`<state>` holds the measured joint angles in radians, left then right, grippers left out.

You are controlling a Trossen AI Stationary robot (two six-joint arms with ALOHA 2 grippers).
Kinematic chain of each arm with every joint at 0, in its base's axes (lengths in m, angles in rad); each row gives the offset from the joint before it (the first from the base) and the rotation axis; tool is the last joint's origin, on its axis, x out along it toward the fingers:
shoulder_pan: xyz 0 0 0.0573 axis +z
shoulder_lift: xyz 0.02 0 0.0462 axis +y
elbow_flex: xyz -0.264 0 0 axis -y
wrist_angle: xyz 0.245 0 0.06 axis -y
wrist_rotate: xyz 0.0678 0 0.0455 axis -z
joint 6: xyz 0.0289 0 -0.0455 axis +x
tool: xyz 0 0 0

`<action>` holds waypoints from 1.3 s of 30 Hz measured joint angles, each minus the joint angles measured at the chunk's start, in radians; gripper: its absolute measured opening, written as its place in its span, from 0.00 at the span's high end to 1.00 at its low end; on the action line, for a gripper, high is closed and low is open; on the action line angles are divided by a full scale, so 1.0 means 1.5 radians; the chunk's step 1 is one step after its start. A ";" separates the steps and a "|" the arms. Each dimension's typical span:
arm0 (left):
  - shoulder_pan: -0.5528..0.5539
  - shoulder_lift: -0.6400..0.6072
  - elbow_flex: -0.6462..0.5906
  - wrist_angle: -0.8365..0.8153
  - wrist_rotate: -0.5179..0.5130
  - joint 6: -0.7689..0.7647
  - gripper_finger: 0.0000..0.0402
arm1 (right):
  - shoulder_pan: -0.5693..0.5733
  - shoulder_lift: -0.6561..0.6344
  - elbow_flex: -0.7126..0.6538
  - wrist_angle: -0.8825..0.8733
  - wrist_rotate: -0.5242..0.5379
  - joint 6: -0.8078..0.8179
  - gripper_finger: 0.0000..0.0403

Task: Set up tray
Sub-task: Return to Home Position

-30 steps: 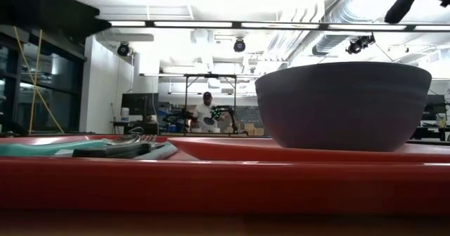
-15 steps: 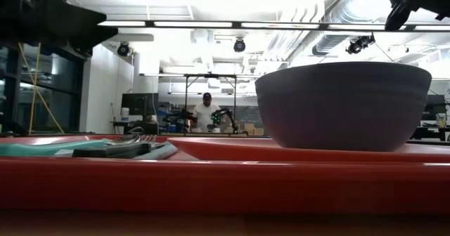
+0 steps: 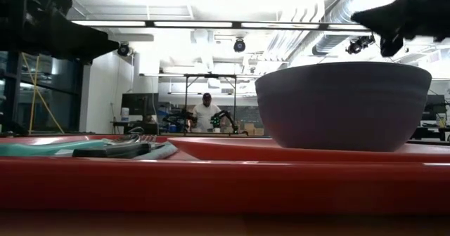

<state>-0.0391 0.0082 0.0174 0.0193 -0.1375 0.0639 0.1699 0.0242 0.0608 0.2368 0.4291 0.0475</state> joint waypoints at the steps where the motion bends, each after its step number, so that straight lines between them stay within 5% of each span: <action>1: 0.000 0.000 0.000 -0.001 0.007 0.019 0.35 | 0.000 0.000 0.000 -0.027 -0.001 0.005 1.00; 12: 0.000 0.037 0.000 -0.015 0.085 0.246 0.35 | 0.000 0.000 0.000 -0.121 -0.004 -0.017 1.00; 19: 0.000 0.096 0.000 -0.014 0.082 0.251 0.35 | 0.000 0.001 0.001 -0.219 -0.005 -0.018 1.00; 30: 0.000 0.111 0.000 -0.014 0.080 0.369 0.35 | 0.000 0.002 0.002 -0.224 -0.008 -0.111 1.00; 39: 0.000 0.111 0.000 -0.014 0.080 0.409 0.35 | 0.000 0.002 0.002 -0.225 -0.008 -0.071 1.00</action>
<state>-0.0391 0.1745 0.0174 -0.0025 -0.0170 0.6773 0.1699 0.0269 0.0631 -0.1005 0.4175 -0.0593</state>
